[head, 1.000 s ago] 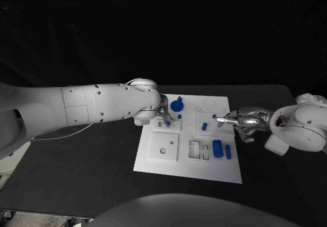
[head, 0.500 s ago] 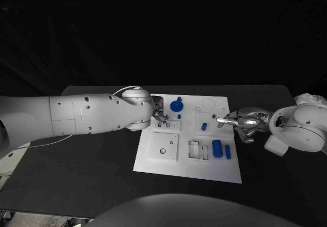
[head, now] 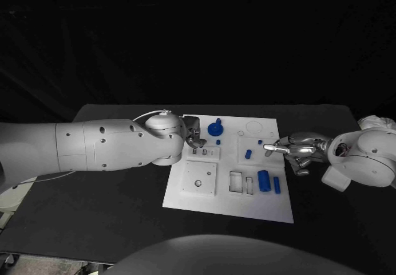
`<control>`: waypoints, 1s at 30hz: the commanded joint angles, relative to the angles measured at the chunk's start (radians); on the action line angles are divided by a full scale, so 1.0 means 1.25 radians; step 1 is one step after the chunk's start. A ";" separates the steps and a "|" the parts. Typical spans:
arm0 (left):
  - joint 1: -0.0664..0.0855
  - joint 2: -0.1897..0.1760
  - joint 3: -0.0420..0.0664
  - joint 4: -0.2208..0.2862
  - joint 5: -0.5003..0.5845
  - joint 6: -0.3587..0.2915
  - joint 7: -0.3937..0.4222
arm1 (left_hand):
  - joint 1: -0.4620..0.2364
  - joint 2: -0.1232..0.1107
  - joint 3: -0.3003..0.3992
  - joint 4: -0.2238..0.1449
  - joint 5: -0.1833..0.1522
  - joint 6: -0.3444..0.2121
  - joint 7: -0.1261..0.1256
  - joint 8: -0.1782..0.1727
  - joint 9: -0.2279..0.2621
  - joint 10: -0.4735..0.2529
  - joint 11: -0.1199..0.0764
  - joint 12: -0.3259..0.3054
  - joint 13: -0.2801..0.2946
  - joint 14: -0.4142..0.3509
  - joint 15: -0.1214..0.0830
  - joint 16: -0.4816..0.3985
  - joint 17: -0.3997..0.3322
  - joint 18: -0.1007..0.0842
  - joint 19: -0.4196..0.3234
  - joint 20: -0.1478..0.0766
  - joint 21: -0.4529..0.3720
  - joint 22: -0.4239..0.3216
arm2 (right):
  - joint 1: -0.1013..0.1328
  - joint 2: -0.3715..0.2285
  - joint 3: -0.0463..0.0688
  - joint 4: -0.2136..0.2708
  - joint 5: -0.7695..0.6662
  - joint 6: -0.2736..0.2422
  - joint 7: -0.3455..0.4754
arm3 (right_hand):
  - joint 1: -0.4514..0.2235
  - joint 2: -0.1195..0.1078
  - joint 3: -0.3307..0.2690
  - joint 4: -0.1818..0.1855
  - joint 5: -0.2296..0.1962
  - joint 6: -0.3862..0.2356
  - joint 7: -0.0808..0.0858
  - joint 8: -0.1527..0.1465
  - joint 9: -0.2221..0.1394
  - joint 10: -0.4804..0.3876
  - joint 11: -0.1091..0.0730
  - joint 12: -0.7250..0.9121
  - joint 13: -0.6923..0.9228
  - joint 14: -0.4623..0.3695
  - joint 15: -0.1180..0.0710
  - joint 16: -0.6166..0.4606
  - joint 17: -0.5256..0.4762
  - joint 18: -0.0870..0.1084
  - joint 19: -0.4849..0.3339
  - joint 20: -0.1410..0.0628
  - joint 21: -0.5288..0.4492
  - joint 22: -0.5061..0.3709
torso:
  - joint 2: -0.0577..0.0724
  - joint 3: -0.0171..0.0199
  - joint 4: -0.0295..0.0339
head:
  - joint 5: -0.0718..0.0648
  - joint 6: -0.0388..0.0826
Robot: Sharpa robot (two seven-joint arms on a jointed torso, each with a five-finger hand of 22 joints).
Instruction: Assemble the parts on the task board
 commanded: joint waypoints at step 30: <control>-0.039 0.040 0.000 -0.046 0.000 -0.014 -0.048 | -0.031 0.005 -0.015 0.035 -0.056 0.015 0.002 -0.020 0.000 0.056 -0.005 0.001 0.183 0.086 -0.005 0.002 0.210 -0.007 0.007 0.000 0.001 0.069 | -0.007 -0.001 0.000 -0.001 0.000 -0.003 0.024 | 0.010 -0.001 0.007 -0.003 0.007 -0.010 0.001 -0.006 -0.001 -0.009 0.000 -0.006 0.035 -0.006 0.000 -0.009 0.077 0.012 -0.008 0.000 -0.011 0.085 | -0.002 0.0007 0.0000 | 0.000 0.000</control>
